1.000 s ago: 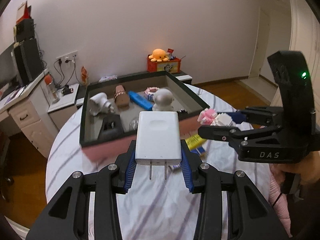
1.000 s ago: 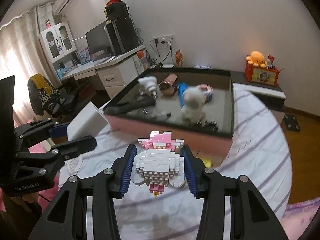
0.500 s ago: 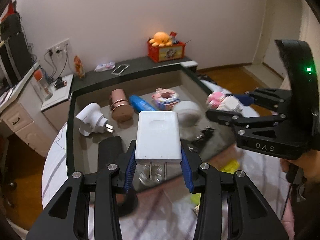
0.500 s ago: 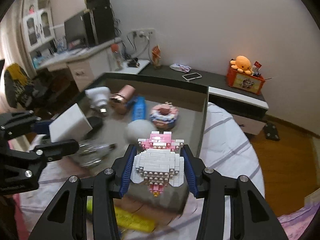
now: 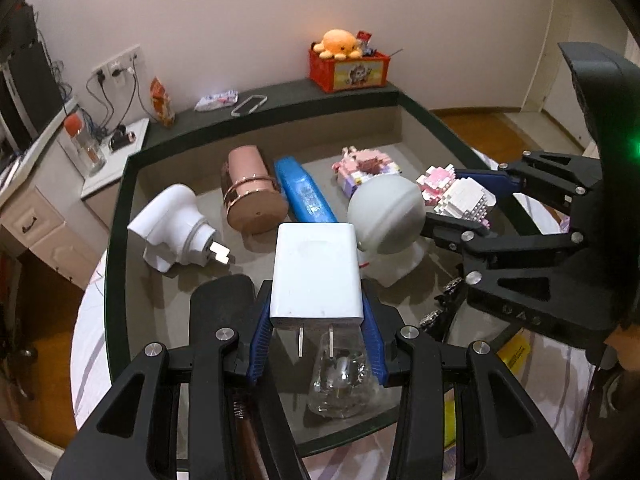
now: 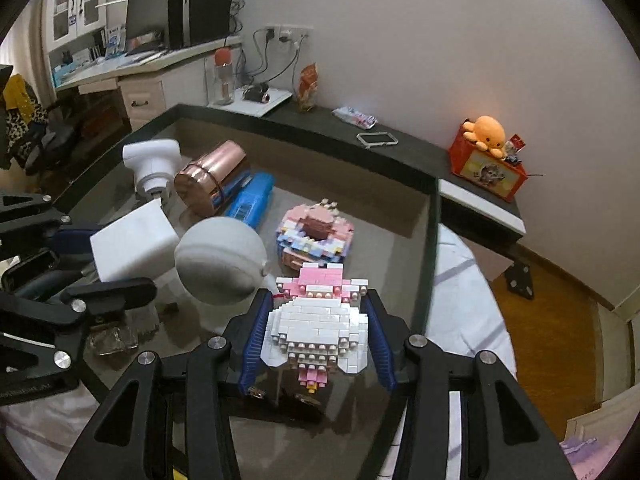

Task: Organize rigid objects
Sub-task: 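Carry the white charger and white block figure over the pink box, then open both tools to drop the charger and block figure into the box, then move the open left tool down to the blue box on the bed, then close the left tool on the blue box and lift it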

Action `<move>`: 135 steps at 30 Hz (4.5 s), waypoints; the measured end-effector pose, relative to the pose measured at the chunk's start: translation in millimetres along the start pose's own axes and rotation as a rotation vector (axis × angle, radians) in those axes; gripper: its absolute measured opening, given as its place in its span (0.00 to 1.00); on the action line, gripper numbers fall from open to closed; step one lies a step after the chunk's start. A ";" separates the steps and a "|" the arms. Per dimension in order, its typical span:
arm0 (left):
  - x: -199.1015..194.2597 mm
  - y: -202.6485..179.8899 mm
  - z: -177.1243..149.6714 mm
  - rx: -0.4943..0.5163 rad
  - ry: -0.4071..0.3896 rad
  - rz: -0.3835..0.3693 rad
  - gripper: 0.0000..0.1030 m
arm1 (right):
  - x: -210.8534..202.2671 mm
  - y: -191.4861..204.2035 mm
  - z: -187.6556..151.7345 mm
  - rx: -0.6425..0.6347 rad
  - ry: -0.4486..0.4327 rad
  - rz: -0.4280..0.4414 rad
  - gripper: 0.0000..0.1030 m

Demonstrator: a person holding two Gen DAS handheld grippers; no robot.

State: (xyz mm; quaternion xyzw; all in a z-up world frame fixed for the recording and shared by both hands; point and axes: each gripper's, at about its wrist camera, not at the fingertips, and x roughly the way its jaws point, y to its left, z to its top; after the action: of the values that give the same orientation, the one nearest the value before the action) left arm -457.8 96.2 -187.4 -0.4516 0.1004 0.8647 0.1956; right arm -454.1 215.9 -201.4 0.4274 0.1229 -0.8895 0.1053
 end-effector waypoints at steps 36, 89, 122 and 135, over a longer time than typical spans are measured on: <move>-139.7 -38.6 -69.6 0.009 -0.225 0.085 0.98 | -130.3 30.0 -55.5 0.064 -0.142 0.083 0.79; -8.8 -104.6 -113.4 -0.228 0.048 0.153 1.00 | -53.4 -54.2 -75.5 0.329 -0.071 0.150 0.33; -26.8 -76.7 -124.4 -0.227 -0.025 0.120 0.50 | -60.4 -45.2 -73.0 0.310 -0.057 0.184 0.11; -46.0 -37.4 -146.3 -0.229 -0.024 0.182 0.20 | -60.8 -44.5 -73.2 0.322 -0.052 0.168 0.11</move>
State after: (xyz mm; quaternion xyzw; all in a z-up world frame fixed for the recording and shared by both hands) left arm -309.5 67.3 -233.3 -0.4495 0.0394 0.8901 0.0646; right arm -376.2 285.7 -192.1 0.4245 -0.0601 -0.8964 0.1124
